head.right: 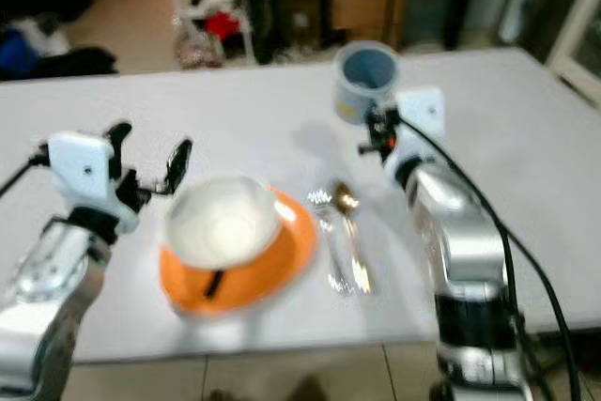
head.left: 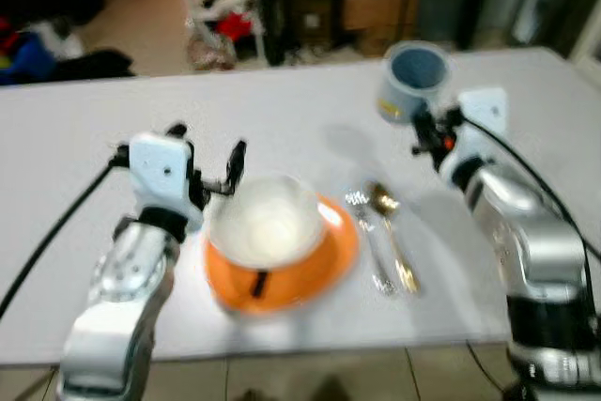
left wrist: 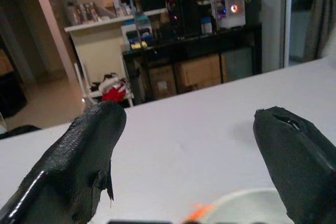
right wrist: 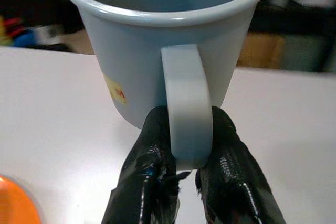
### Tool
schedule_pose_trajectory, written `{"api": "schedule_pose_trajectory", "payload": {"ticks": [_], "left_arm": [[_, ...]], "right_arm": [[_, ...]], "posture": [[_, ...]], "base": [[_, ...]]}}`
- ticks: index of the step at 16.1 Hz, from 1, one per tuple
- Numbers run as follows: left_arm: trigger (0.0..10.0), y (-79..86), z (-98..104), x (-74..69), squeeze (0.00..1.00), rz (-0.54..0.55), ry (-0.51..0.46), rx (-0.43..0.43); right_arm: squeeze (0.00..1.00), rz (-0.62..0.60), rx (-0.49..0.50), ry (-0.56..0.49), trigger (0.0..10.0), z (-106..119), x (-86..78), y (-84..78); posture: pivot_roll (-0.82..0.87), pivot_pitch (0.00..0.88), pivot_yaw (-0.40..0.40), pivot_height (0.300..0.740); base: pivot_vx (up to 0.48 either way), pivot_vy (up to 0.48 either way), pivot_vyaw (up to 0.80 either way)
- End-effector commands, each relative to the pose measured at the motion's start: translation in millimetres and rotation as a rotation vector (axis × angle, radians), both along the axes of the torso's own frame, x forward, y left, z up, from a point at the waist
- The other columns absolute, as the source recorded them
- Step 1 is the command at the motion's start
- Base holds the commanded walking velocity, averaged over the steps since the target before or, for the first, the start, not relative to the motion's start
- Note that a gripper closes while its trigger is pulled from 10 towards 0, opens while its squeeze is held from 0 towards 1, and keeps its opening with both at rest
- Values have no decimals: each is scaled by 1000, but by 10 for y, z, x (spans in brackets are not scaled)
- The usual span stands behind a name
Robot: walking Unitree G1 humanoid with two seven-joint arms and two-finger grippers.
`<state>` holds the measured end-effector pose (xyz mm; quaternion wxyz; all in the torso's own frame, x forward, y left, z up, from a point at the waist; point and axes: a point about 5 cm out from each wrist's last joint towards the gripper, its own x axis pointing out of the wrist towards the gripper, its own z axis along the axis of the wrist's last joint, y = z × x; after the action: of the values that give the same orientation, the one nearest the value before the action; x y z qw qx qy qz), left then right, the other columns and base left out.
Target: Setting the table
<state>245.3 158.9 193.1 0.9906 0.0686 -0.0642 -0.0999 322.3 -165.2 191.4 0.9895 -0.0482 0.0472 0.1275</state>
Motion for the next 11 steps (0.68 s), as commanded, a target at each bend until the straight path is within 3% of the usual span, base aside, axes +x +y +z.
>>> {"api": "schedule_pose_trajectory", "payload": {"ticks": [1, 2, 3, 4, 8, 11], "left_arm": [[10000, 28, -24, -18, 0, -32, 31, 6], [10000, 11, -12, -27, 0, -65, 30, 10], [10000, -61, 0, -62, 0, -201, 56, 29], [10000, -89, 6, -75, 0, -260, 68, 36], [10000, -113, -5, -87, 0, -368, 119, 55], [10000, -143, -52, -79, 0, -477, 181, 82]], "right_arm": [[0, 60, -1, 14, 10000, -41, 44, 81], [0, 67, -10, 18, 10000, -50, 74, 76], [0, 103, -55, 47, 10000, -107, 199, 61], [0, 124, -75, 67, 10000, -144, 264, 52], [0, 153, -118, 120, 10000, -239, 409, 2], [0, 172, -142, 213, 10000, -452, 423, -64]], "posture": [[-74, 0, 64, 740], [-73, 0, 65, 740], [-71, 0, 72, 740], [-70, 0, 77, 740], [-65, 0, 80, 740], [-55, 0, 79, 740]], "base": [[0, 0, 0], [0, 0, 0], [0, 0, 0], [0, 0, 0], [0, 0, 0], [0, 0, 0]]}}
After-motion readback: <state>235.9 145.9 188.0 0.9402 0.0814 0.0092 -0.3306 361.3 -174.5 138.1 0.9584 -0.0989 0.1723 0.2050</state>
